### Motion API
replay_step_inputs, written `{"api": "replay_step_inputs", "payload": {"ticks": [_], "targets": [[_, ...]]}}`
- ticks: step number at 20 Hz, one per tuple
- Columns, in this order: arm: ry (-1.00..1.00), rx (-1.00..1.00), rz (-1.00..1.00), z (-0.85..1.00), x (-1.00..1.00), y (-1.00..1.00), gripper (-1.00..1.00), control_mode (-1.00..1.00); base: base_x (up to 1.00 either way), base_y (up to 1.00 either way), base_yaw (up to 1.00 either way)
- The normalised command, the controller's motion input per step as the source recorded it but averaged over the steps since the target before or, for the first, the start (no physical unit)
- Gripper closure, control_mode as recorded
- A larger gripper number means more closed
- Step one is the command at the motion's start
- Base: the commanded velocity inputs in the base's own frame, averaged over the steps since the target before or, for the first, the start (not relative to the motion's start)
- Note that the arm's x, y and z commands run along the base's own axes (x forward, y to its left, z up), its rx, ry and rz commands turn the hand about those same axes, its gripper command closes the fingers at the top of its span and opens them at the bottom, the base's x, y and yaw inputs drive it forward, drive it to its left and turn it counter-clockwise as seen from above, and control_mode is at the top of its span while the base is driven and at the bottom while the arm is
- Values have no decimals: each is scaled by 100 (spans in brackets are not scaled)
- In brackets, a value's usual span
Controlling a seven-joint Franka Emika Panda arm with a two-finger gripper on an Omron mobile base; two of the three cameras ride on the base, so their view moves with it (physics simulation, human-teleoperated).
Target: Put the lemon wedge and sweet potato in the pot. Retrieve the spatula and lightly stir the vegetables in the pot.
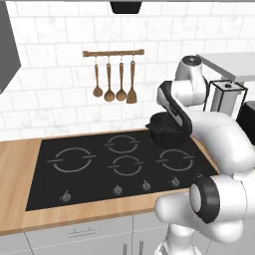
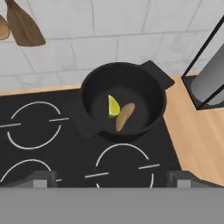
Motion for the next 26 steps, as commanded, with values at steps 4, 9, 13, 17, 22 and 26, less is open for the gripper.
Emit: {"api": "replay_step_inputs", "payload": {"ticks": [4, 9, 13, 17, 22, 26], "targets": [[-14, 0, 6, 93, -100, 26, -100, -100, 0, 0, 0], [-1, 0, 9, 57, -84, 7, -100, -100, 0, 0, 0], [-3, 0, 0, 1, -4, 0, -100, -100, 0, 0, 0], [0, 0, 0, 0, 0, 0, -100, -100, 0, 0, 0], [0, 0, 1, 0, -30, 6, -100, -100, 0, 0, 0], [0, 0, 0, 0, 0, 0, -100, 100, -56, 92, 2]]}}
